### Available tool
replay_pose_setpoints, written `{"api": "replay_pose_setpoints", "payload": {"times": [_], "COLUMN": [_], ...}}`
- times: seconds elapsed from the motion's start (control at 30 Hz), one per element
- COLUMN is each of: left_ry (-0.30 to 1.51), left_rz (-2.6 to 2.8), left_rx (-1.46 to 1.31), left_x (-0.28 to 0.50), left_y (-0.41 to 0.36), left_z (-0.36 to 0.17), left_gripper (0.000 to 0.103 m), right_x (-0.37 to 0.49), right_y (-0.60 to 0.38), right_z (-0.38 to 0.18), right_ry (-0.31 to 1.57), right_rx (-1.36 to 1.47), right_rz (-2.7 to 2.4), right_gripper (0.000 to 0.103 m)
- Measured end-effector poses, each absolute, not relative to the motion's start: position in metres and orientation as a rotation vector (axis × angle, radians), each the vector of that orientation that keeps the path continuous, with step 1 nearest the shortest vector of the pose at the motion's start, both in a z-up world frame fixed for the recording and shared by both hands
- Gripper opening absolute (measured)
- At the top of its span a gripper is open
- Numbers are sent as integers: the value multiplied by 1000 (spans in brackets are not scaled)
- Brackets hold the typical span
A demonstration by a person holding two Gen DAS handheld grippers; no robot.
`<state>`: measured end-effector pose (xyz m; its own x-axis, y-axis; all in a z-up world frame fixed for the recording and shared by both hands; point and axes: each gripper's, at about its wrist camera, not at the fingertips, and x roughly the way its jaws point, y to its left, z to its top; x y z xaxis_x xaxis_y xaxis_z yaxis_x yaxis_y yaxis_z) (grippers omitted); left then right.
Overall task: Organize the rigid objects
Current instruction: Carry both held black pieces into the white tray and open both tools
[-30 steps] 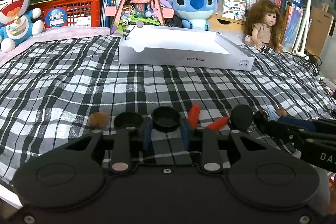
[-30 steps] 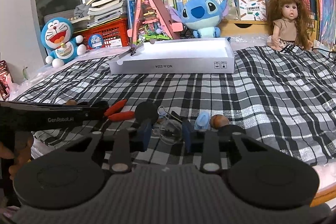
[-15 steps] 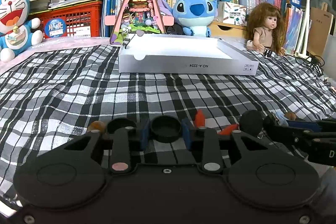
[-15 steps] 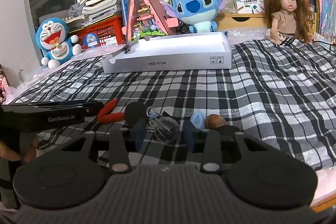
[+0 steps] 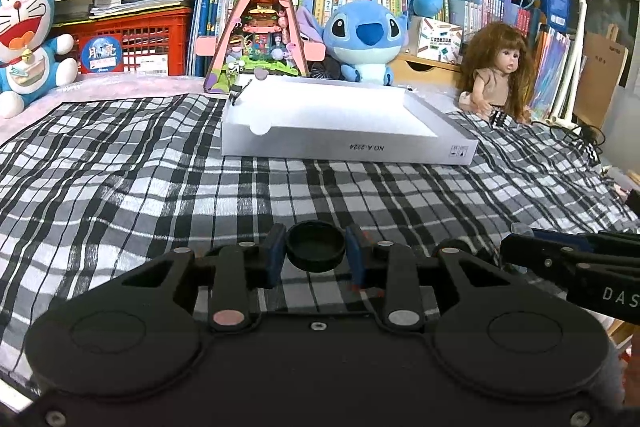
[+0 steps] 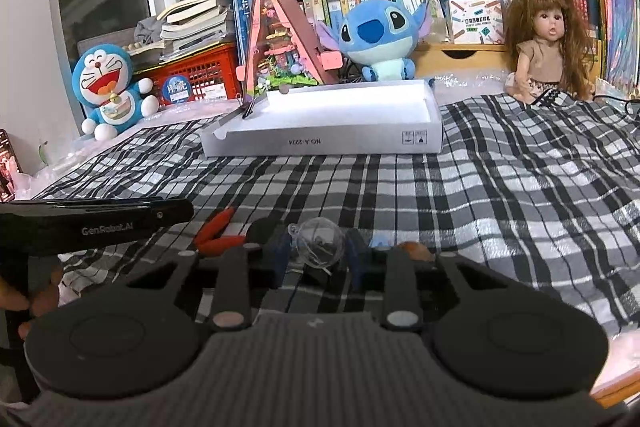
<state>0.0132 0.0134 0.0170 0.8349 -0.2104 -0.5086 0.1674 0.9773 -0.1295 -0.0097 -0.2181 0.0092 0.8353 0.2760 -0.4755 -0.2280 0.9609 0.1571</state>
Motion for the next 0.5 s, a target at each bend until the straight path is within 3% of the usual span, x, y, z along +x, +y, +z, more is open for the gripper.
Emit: {"api": "replay_pose_setpoints", "payload": {"times": [0.5], "left_ry": [586], "left_rz": [-215], "left_rx": [-92], "left_x": [109], "left_y": [14], "left_z": [72], "left_gripper": [30], "right_x": [87], "right_y": [-240], "right_z": [58], "right_ry": [635], "right_rx": [101], "right_rz": [223], "right_gripper": [36]}}
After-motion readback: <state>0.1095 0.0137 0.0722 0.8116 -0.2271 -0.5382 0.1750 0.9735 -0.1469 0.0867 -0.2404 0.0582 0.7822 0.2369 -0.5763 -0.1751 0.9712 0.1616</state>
